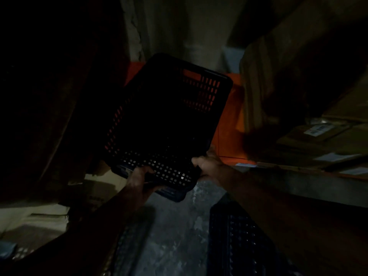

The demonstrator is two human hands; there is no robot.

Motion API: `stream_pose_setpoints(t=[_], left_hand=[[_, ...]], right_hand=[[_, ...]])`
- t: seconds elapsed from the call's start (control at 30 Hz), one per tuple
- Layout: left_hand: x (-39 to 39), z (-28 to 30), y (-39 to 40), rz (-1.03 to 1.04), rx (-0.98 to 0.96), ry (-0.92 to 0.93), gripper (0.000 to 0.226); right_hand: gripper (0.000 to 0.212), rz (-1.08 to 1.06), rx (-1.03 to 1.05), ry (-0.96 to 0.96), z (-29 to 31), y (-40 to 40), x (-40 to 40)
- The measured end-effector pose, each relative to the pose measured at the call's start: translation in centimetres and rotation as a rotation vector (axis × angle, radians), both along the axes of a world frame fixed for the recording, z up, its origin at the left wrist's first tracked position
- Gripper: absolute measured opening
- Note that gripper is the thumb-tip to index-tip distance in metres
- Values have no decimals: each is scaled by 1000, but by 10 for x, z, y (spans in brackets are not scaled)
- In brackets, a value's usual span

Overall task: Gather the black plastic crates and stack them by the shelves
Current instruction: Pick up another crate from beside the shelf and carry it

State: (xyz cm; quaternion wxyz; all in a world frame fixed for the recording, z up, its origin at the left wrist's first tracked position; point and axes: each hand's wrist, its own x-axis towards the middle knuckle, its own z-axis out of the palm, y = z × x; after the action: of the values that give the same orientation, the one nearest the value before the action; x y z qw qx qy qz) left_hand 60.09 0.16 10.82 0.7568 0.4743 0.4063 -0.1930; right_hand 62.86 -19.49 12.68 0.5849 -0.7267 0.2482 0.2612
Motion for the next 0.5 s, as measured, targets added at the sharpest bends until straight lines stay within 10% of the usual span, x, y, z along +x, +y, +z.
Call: stream_pose_setpoints(t=[0.5], left_hand=[[-147,256,-33,33,106,-170,42]], right_hand=[[61,223,-86,-141,262,-47,-150]])
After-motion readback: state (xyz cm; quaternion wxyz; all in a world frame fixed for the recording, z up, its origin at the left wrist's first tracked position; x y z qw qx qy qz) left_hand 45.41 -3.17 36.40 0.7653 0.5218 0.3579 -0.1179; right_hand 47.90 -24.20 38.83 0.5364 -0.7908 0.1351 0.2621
